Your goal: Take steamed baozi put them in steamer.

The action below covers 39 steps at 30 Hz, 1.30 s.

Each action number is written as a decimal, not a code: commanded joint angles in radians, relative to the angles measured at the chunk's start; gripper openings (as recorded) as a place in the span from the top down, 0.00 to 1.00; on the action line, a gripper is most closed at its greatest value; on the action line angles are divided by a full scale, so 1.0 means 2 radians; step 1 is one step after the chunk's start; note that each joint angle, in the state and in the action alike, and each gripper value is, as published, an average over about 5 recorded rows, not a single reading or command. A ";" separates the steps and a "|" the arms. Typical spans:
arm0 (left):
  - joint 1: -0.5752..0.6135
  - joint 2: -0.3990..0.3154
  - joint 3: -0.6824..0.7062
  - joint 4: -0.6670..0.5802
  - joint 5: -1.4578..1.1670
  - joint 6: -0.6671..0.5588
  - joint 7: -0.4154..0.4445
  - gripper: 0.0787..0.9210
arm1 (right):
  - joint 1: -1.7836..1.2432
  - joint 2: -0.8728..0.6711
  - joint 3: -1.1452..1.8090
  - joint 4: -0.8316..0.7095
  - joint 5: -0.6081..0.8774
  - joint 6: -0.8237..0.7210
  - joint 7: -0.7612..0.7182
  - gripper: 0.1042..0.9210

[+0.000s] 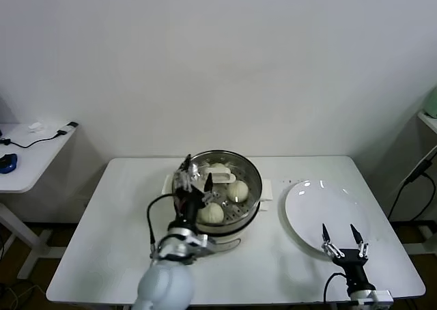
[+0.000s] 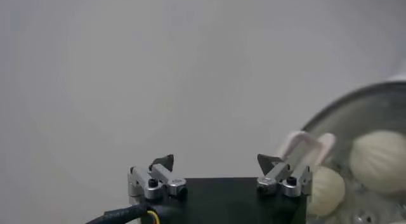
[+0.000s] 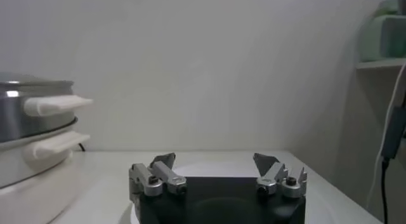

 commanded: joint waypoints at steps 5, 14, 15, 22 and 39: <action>0.105 0.085 -0.255 0.038 -0.584 -0.188 -0.040 0.12 | 0.007 0.000 -0.006 0.003 0.018 0.016 0.000 0.12; 0.115 0.099 -0.239 0.192 -0.564 -0.278 -0.042 0.12 | 0.007 0.002 -0.003 -0.012 0.015 0.016 0.000 0.12; 0.115 0.098 -0.234 0.203 -0.560 -0.285 -0.042 0.12 | 0.006 0.002 -0.002 -0.014 0.015 0.016 -0.002 0.12; 0.116 0.088 -0.220 0.252 -0.544 -0.313 -0.042 0.12 | 0.003 0.001 -0.002 -0.020 0.016 0.012 -0.005 0.12; 0.128 0.081 -0.219 0.232 -0.539 -0.317 -0.037 0.12 | 0.001 -0.001 -0.003 -0.022 0.015 0.018 -0.007 0.12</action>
